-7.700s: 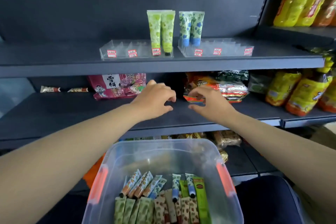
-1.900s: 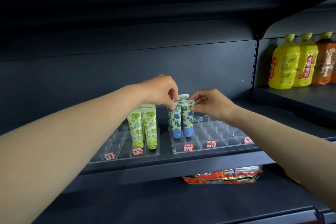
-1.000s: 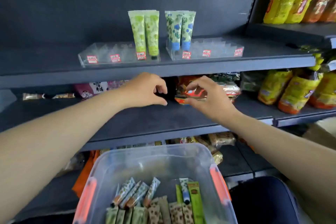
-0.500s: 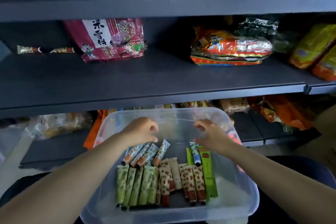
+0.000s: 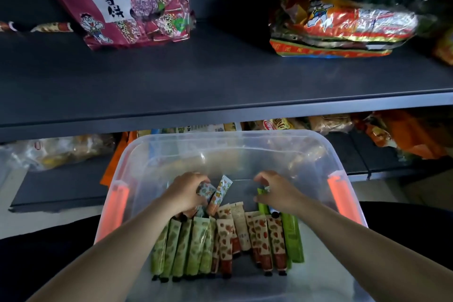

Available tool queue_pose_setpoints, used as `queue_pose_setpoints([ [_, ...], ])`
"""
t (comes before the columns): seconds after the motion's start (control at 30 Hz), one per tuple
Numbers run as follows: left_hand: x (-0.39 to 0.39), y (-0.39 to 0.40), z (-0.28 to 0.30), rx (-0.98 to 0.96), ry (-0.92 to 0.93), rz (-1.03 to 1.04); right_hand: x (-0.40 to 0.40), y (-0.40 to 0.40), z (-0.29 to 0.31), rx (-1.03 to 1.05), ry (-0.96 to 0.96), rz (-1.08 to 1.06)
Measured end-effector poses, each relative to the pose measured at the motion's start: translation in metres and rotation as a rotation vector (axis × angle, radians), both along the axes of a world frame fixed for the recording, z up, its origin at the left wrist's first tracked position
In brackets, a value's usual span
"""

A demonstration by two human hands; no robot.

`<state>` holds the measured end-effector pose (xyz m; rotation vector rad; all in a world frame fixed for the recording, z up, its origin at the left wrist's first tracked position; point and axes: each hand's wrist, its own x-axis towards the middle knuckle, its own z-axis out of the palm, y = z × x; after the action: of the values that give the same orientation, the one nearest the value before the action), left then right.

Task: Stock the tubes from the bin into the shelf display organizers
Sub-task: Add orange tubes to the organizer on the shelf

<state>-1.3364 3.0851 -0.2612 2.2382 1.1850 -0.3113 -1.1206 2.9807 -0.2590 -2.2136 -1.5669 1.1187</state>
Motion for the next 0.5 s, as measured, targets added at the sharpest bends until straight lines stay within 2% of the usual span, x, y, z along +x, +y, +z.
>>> queue_pose_setpoints([
  [0.17, -0.005, 0.009, -0.016, 0.062, 0.033, -0.014, -0.022, 0.014, -0.02, 0.004, 0.074, 0.004],
  [0.4, -0.009, 0.016, -0.017, 0.096, 0.17, -0.201, -0.053, 0.035, -0.041, -0.013, 0.125, -0.012],
  [0.5, -0.008, 0.015, -0.019, 0.097, 0.219, -0.275, -0.058, 0.037, -0.053, 0.025, 0.121, -0.1],
])
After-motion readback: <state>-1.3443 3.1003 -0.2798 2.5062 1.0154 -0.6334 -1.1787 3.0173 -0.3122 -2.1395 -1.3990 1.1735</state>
